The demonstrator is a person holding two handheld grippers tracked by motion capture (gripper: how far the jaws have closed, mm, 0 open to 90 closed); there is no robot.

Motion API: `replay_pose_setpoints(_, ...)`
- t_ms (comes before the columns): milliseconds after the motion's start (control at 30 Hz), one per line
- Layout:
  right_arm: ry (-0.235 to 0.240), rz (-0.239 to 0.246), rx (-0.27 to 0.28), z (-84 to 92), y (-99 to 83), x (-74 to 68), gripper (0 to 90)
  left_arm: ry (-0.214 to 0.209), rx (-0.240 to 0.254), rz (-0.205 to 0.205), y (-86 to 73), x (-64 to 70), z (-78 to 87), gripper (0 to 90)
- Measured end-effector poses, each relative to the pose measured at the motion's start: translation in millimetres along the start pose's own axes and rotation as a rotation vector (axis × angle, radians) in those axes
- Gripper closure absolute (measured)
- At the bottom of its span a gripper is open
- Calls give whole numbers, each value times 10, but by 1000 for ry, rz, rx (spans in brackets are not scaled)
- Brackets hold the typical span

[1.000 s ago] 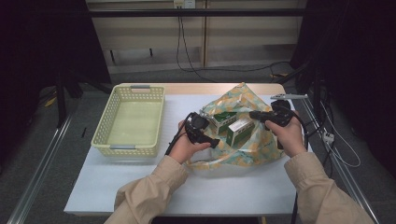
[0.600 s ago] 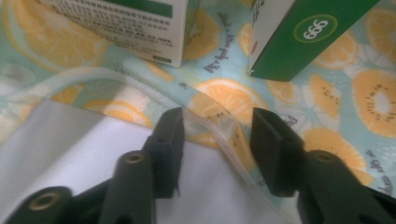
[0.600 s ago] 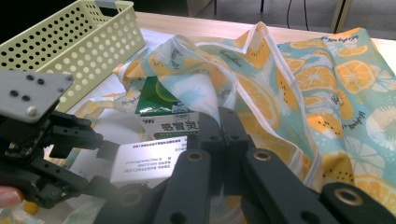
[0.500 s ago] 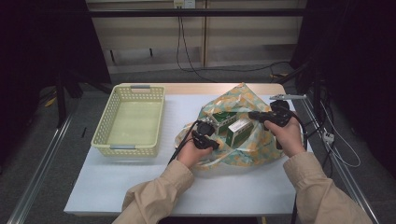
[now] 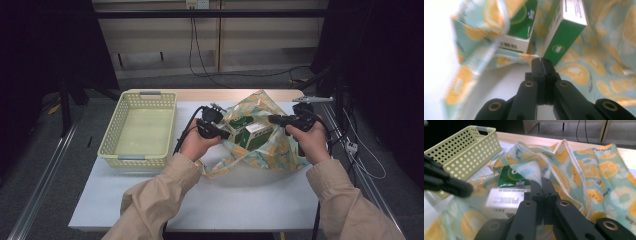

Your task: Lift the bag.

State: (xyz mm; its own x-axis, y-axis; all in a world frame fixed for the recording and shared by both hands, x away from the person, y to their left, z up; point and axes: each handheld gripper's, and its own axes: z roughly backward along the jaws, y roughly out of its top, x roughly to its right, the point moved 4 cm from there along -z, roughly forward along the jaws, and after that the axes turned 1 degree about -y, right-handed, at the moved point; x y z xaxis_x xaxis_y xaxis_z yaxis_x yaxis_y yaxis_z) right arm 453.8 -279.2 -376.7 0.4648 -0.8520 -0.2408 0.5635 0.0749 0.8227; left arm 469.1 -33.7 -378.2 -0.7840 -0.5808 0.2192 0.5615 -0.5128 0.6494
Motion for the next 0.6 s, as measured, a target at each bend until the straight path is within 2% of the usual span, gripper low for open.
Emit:
replay_pose_setpoints(67, -3, 2, 11, 45, 48, 4, 900, 21, 20, -13, 120, 20, 109, 900)
replay_pose_setpoints(300, -21, 5, 42, 215, 230, 45, 900, 54, 100, -34, 538, 62, 526, 900)
replay_pose_setpoints(500, -25, 16, 91, 376, 513, -16, 900, 85, 178, -64, 884, 93, 928, 900)
replay_pose_setpoints(600, -19, 20, 122, 449, 643, -67, 900, 99, 214, -68, 1001, 96, 1104, 900)
